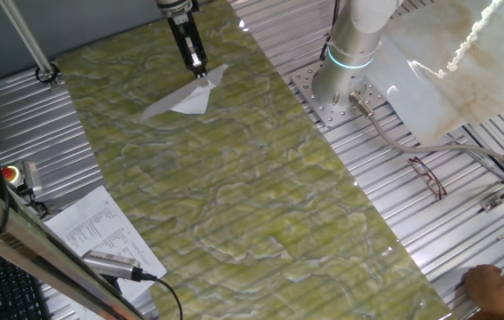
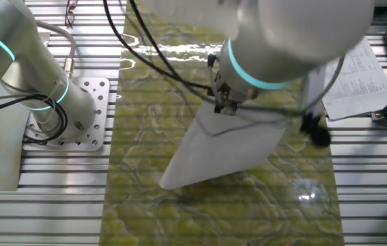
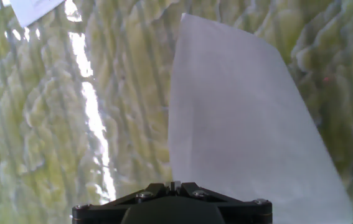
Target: Flip over and spread out the paper that is laid flat on the table
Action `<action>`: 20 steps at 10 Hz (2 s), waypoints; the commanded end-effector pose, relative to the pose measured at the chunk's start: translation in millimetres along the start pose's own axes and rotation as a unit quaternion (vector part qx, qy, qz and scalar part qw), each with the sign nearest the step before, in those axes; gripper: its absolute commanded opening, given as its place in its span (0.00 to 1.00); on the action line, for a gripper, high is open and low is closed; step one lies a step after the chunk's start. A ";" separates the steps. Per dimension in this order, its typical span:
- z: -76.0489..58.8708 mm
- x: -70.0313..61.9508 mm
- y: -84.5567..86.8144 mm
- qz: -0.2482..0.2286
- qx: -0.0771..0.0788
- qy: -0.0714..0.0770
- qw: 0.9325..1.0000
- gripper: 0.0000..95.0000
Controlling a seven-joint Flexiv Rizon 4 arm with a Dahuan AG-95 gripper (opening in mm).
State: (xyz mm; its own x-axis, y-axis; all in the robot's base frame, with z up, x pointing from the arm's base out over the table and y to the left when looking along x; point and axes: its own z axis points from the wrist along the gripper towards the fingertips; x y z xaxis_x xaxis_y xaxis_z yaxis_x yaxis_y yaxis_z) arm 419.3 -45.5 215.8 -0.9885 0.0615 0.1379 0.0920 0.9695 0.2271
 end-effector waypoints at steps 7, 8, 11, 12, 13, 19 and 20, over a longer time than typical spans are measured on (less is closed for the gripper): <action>50.9 48.7 93.2 0.060 -0.044 -0.015 0.997 0.00; 50.7 49.0 94.9 0.075 -0.075 -0.010 0.994 0.00; 50.4 48.4 96.1 0.071 -0.102 -0.008 0.992 0.00; 50.4 48.4 96.1 0.071 -0.098 -0.007 0.993 0.00; 50.9 48.3 95.8 0.067 -0.094 -0.007 0.993 0.00; 49.8 46.4 93.3 -0.063 -0.024 -0.011 0.998 0.00; 57.6 53.5 106.7 -0.038 -0.037 -0.010 0.999 0.00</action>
State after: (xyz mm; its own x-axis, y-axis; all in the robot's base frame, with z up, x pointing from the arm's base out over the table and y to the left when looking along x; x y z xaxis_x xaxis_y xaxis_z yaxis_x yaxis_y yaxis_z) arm 371.5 67.2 195.1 -0.9707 0.1711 0.1688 0.2260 0.8887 0.3988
